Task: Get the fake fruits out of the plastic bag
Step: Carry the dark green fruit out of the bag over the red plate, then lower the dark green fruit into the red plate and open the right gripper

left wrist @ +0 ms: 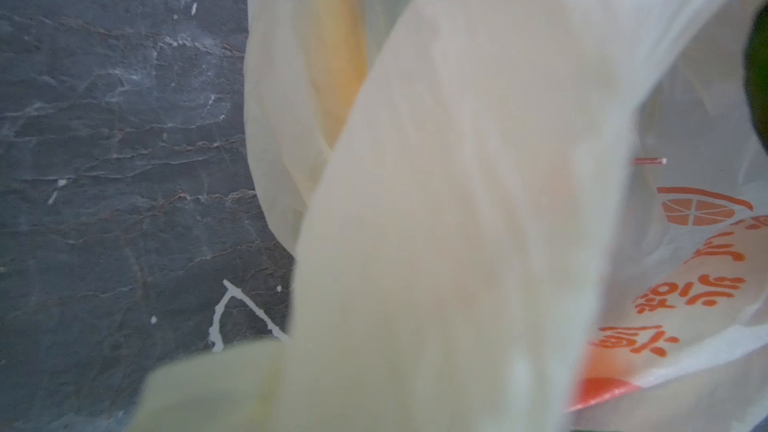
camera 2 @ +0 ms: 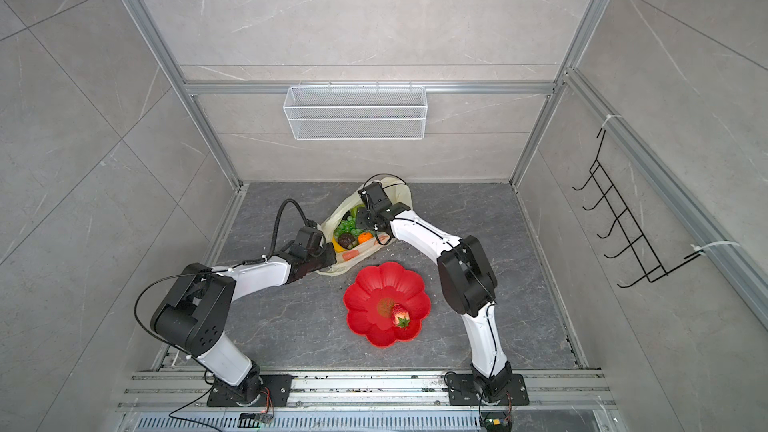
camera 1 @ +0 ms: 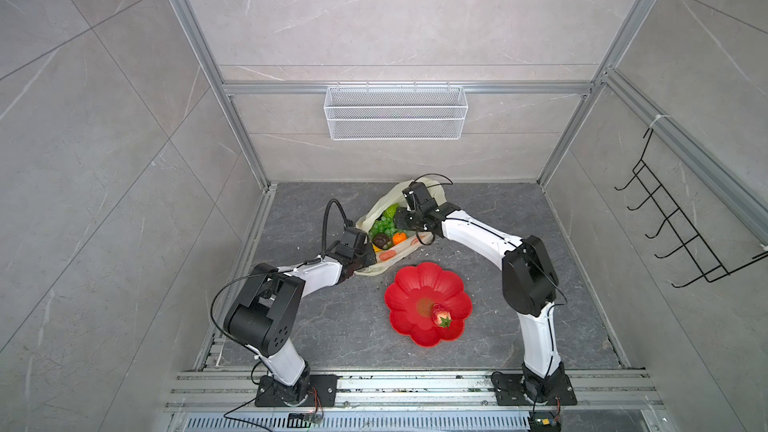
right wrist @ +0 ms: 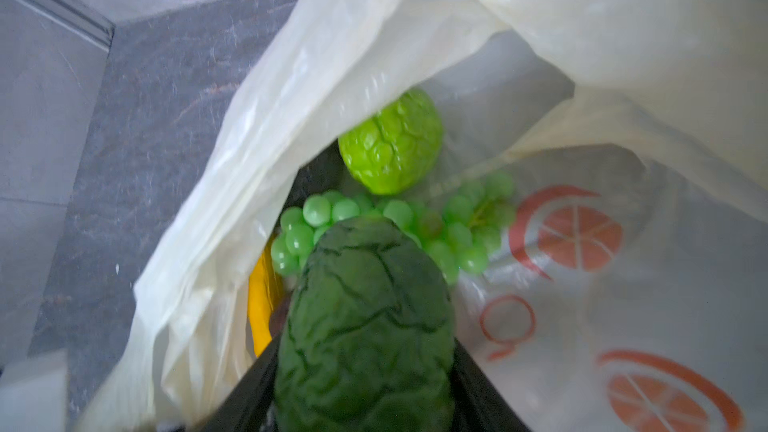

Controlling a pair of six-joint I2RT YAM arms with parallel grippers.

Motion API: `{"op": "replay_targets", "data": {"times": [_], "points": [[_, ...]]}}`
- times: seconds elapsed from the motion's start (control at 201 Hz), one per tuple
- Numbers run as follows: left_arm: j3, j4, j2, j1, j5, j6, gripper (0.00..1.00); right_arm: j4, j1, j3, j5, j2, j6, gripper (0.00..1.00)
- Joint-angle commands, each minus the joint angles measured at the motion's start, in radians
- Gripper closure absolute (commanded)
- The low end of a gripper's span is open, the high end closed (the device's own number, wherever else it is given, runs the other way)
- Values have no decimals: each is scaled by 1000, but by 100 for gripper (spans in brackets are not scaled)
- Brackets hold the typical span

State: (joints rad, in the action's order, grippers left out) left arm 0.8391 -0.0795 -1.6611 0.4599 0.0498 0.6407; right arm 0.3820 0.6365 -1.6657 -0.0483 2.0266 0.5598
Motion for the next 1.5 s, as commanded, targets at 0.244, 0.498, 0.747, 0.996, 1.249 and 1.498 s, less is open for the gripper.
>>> {"op": "replay_targets", "data": {"times": [0.244, 0.498, 0.747, 0.996, 1.249, 1.498], "points": [[-2, -15, 27, -9, -10, 13, 99, 72, 91, 413, -64, -433, -74, 45], [-3, -22, 23, -9, -21, 17, 99, 57, 157, 607, -122, -544, -31, 45], [-3, -17, 27, -9, -16, 13, 99, -83, 215, 749, -247, -546, 22, 45], [-3, -19, 26, -8, -19, 14, 99, -147, 253, 799, -298, -502, 58, 45], [-5, -22, 24, -9, -17, 12, 99, -184, 275, 826, -363, -468, 83, 45], [-5, -20, 26, -9, -16, 13, 99, -193, 285, 819, -384, -414, 92, 45]]}}
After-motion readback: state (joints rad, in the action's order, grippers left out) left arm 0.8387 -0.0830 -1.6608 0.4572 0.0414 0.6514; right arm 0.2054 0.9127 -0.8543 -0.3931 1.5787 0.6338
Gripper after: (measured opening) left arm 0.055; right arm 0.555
